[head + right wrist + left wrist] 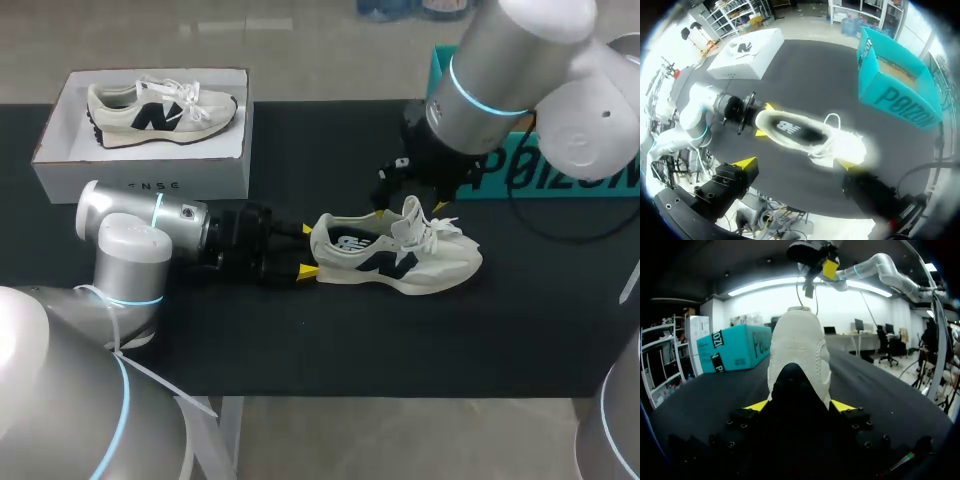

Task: Take the shoe out of the shoebox, open the shoe tongue, remove and reinsert the insole, then place the shoe into the shoebox

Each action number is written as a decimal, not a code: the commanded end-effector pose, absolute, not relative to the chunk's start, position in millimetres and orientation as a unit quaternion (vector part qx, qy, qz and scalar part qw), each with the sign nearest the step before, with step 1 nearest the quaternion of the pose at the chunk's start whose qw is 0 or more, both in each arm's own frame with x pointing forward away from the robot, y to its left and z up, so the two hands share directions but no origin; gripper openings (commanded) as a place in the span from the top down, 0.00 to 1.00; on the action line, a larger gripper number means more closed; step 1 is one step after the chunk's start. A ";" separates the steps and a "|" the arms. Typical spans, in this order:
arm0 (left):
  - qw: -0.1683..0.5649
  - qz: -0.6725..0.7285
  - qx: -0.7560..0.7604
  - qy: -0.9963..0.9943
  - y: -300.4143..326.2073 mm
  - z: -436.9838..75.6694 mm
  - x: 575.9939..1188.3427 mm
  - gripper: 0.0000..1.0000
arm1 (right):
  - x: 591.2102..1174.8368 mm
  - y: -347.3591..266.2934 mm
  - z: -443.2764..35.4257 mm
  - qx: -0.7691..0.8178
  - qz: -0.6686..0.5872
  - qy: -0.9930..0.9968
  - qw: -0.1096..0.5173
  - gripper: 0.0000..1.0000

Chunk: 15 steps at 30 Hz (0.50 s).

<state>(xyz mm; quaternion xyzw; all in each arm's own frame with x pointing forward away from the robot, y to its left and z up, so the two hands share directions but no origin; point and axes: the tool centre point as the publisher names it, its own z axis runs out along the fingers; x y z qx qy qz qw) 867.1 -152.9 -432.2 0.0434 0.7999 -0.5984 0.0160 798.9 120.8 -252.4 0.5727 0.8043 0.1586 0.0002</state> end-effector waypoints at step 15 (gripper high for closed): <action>0.016 -0.598 0.044 0.800 -154.7 -434.4 867.3 1.00 | 802.1 144.0 -266.7 0.363 0.097 0.927 0.013 0.00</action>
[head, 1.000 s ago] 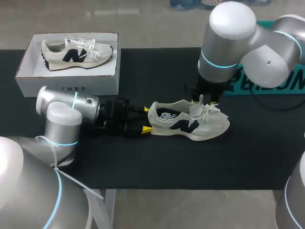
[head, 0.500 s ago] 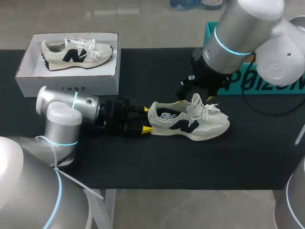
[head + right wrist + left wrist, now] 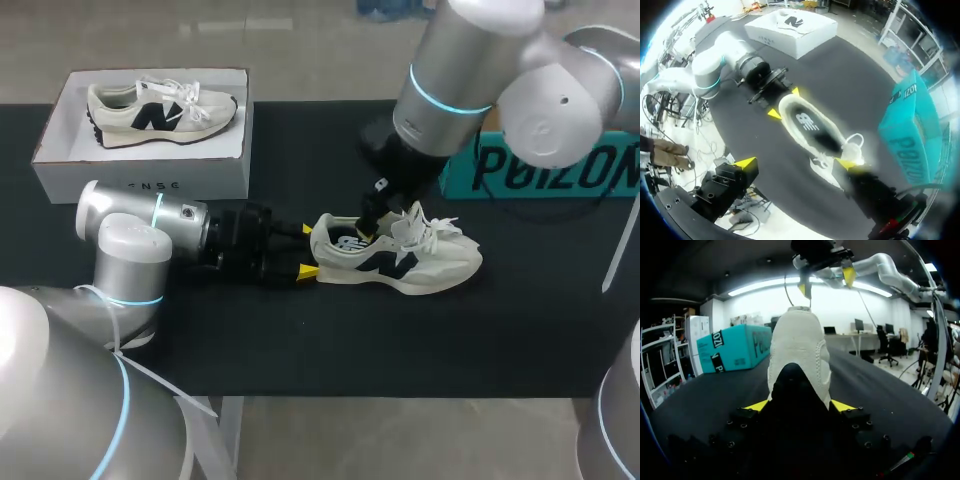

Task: Take the shoe out of the shoebox, open the shoe tongue, remove and reinsert the insole, then place the shoe into the shoebox

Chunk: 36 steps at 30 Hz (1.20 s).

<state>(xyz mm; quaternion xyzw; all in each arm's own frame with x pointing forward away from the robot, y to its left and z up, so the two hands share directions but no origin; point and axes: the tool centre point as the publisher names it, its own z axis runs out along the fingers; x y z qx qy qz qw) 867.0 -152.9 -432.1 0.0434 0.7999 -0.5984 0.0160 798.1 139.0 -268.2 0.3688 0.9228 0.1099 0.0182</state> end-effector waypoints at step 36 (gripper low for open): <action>0.016 -0.598 0.044 0.800 -154.7 -434.4 867.3 1.00 | 823.4 157.5 -296.4 0.143 0.007 0.982 0.124 1.00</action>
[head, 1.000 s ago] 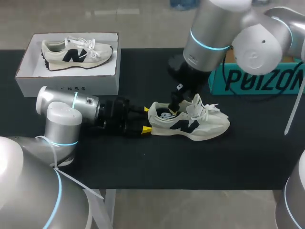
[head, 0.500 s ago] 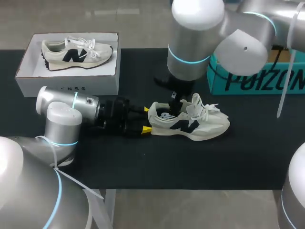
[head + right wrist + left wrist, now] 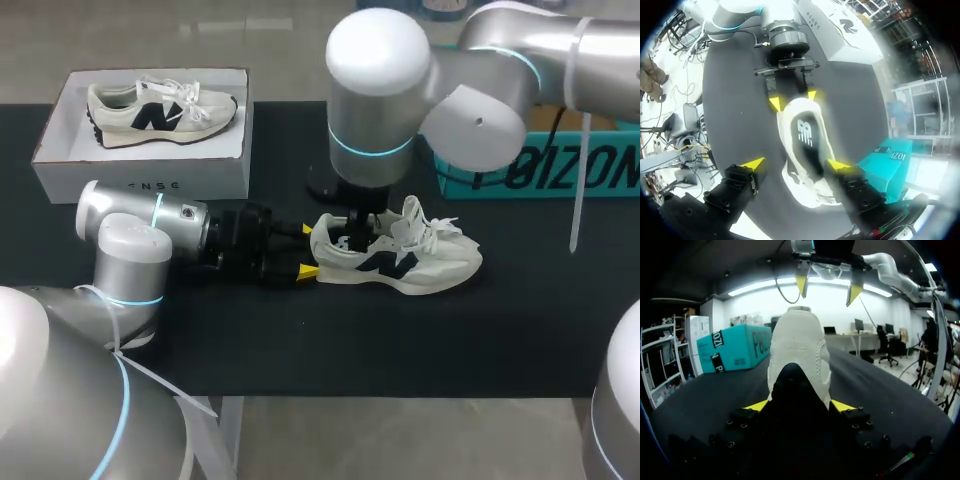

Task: Take the shoe out of the shoebox, open the shoe tongue, remove and reinsert the insole, then place the shoe into the shoebox

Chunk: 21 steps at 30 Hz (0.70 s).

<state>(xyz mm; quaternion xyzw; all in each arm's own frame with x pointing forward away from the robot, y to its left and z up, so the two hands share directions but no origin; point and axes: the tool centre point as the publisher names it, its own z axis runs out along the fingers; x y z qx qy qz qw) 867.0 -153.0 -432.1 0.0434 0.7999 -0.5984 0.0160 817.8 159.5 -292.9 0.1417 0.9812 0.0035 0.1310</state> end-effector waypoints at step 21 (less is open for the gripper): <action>0.016 -0.598 0.044 0.800 -154.7 -434.4 867.3 1.00 | 858.3 143.7 -342.2 0.142 0.037 0.984 0.106 1.00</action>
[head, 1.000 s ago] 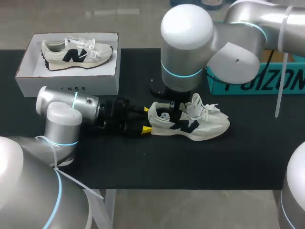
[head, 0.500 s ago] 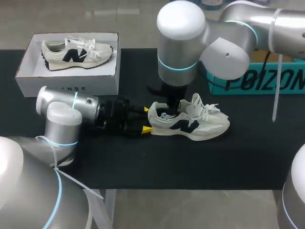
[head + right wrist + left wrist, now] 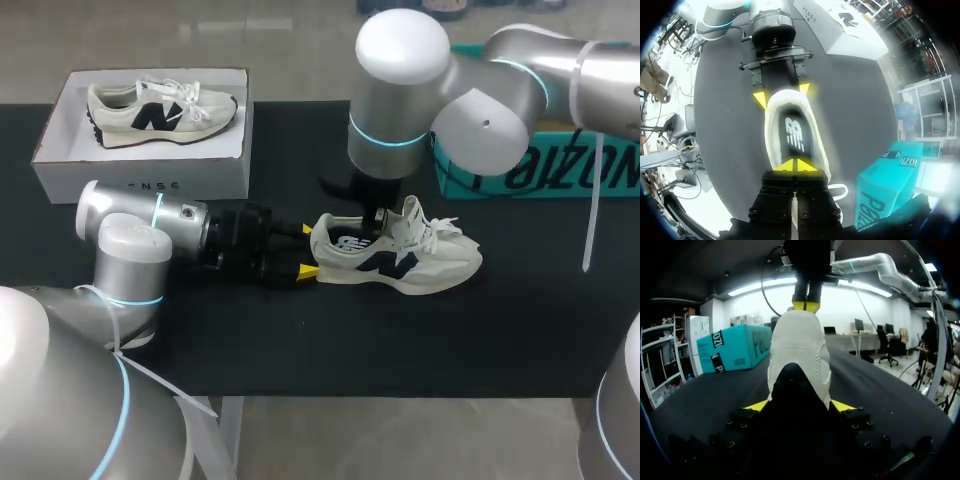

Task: Take the shoe out of the shoebox, open the shoe tongue, remove and reinsert the insole, then place the shoe into the shoebox

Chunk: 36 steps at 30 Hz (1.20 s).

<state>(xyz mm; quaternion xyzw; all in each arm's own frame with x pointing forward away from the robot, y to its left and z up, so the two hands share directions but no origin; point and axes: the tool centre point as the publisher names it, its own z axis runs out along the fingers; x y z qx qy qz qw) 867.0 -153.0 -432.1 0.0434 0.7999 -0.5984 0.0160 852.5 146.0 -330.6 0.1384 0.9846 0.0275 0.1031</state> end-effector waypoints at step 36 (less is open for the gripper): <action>0.016 -0.598 0.044 0.800 -154.7 -434.4 867.3 1.00 | 887.8 146.2 -401.4 0.125 0.038 0.989 0.064 0.54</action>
